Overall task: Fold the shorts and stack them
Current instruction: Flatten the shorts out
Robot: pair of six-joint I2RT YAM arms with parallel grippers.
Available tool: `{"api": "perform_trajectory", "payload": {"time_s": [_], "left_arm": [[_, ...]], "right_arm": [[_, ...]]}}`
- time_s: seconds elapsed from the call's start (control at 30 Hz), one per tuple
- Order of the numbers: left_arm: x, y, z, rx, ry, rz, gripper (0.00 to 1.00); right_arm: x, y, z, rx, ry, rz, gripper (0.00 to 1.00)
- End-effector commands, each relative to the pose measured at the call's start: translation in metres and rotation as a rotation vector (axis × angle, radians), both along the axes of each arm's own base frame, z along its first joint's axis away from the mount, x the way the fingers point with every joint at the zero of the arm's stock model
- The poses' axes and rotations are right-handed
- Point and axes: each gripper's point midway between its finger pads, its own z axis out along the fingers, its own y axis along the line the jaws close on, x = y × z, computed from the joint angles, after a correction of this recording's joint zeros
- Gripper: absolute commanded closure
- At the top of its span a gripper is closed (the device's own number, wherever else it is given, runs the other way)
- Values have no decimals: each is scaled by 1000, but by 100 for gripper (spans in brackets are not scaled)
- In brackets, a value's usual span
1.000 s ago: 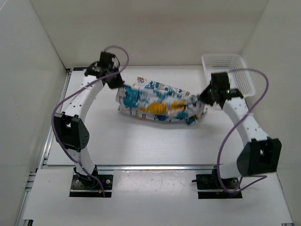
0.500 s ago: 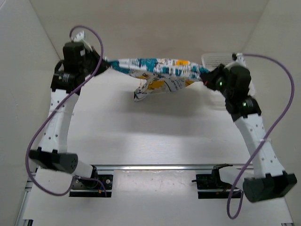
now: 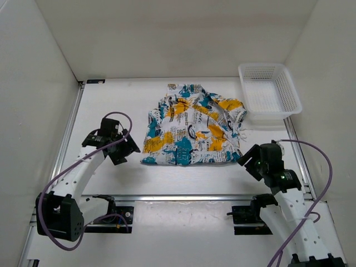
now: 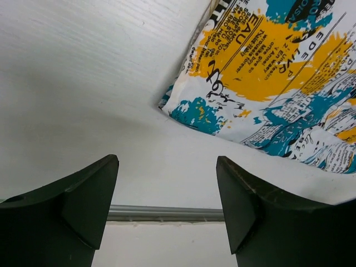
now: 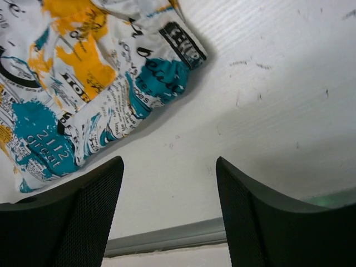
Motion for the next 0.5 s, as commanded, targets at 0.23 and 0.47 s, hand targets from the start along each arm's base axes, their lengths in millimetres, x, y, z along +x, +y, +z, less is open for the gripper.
{"api": "perform_trajectory", "payload": {"time_s": [0.23,0.47], "left_arm": [[-26,-15,-40,-59,148,80,11],[-5,-32,-48,-25,162,41,16]], "right_arm": [[1,37,-40,218,197,19,37],[28,19,-57,205,209,-38,43]]}}
